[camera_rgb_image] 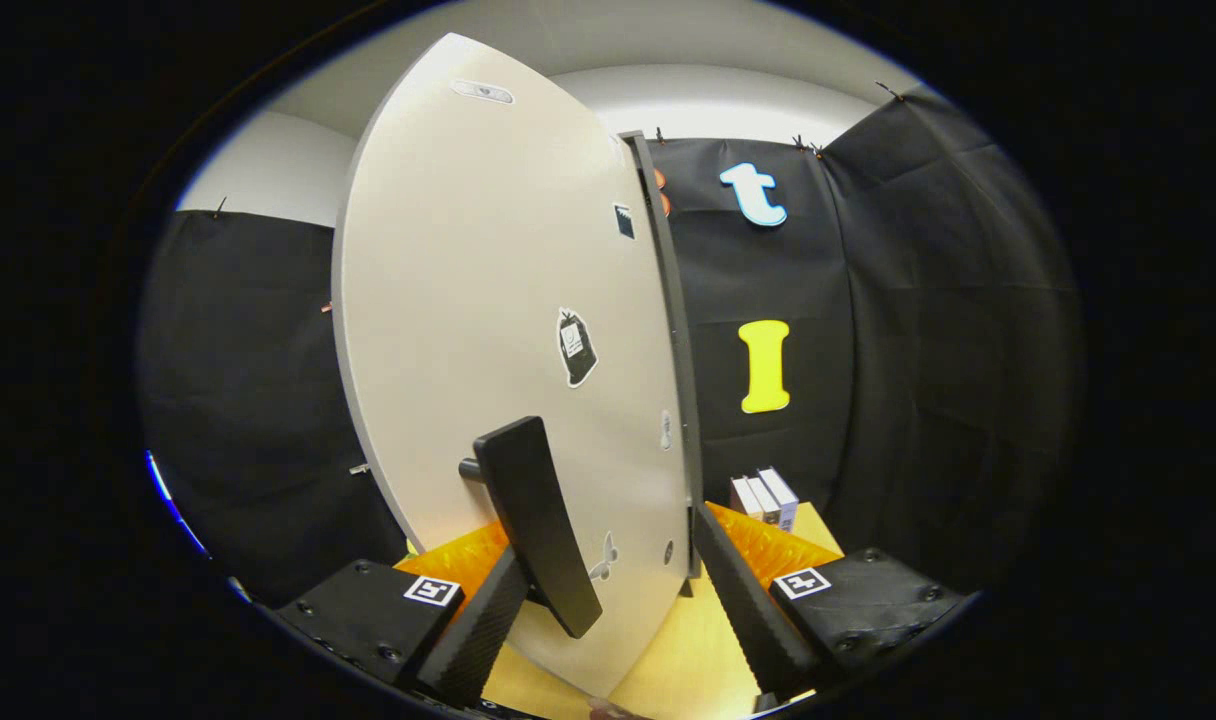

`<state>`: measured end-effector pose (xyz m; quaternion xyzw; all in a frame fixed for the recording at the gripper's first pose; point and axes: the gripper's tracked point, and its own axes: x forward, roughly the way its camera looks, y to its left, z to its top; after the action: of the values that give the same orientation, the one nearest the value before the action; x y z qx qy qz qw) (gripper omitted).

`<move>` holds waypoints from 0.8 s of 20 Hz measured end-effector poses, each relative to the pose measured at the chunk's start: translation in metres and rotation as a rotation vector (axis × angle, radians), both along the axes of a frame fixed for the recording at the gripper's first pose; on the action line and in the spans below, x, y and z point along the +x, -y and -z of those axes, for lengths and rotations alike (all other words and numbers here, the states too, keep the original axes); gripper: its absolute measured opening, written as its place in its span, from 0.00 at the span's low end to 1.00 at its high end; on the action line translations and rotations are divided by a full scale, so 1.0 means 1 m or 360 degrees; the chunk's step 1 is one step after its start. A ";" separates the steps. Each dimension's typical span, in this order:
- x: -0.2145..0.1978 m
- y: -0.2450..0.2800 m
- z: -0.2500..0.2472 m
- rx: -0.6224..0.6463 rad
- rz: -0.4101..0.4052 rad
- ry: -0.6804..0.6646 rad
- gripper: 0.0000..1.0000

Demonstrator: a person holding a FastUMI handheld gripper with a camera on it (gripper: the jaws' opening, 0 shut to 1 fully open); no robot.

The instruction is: Open the shoe cabinet door, grab the shoes and put them into the shoe cabinet, then close the shoe cabinet door.

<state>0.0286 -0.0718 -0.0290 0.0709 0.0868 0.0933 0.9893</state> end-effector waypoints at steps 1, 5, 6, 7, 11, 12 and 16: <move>0.003 -0.013 -0.001 -0.0012 0.0010 0.0012 0.98; 0.016 -0.061 0.004 -0.0053 0.0084 0.0022 0.98; 0.022 -0.070 0.006 -0.0055 0.0111 0.0023 0.98; 0.027 -0.078 0.006 -0.0059 0.0144 0.0025 0.98; 0.042 -0.109 0.009 -0.0068 0.0235 0.0013 0.98; 0.044 -0.119 0.008 -0.0065 0.0230 0.0015 0.98; 0.058 -0.158 0.016 -0.0134 0.0166 0.0008 0.98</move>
<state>0.0861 0.0867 -0.0449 0.0335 0.0844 0.0382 0.9951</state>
